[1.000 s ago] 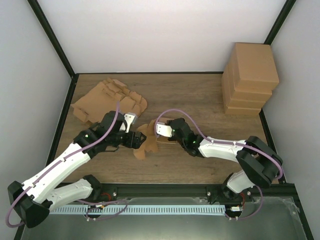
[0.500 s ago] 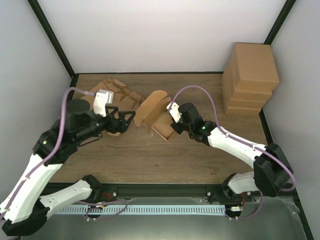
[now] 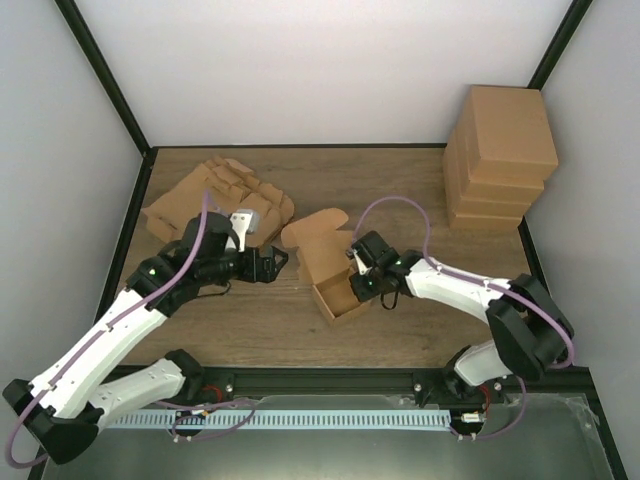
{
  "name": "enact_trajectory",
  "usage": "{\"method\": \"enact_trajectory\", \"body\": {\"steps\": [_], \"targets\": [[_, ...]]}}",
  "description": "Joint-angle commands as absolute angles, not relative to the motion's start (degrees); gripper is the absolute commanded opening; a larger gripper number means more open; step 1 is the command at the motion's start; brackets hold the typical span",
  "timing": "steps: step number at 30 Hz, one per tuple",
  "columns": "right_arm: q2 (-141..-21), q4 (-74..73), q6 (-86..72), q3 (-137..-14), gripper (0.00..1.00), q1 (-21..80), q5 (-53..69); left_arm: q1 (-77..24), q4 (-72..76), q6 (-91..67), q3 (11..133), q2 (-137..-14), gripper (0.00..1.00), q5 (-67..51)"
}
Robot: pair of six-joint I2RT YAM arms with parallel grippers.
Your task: Fold the paper box
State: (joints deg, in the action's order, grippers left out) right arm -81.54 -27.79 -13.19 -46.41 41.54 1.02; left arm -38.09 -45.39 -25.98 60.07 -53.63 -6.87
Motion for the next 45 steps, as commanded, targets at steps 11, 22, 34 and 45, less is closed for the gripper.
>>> {"method": "enact_trajectory", "body": {"steps": [11,22,34,45], "targets": [[-89.2,-21.07,-20.84,-42.63,0.2,46.42,-7.86,-36.18,-38.56,-26.78,54.73,-54.07,0.94,-8.09],[-92.33,-26.43,-23.14,-47.01,0.01,49.42,-17.93,-35.86,-38.33,-25.75,54.72,-55.37,0.94,-8.34],[-86.62,-26.02,-26.0,-47.5,0.47,50.1,-14.04,-35.86,-36.55,-26.18,51.32,-55.5,0.95,-10.54],[-77.89,-25.24,-23.13,-49.96,0.76,46.73,-5.25,-35.86,-28.23,-29.98,45.38,-58.69,0.96,-8.47]]}}
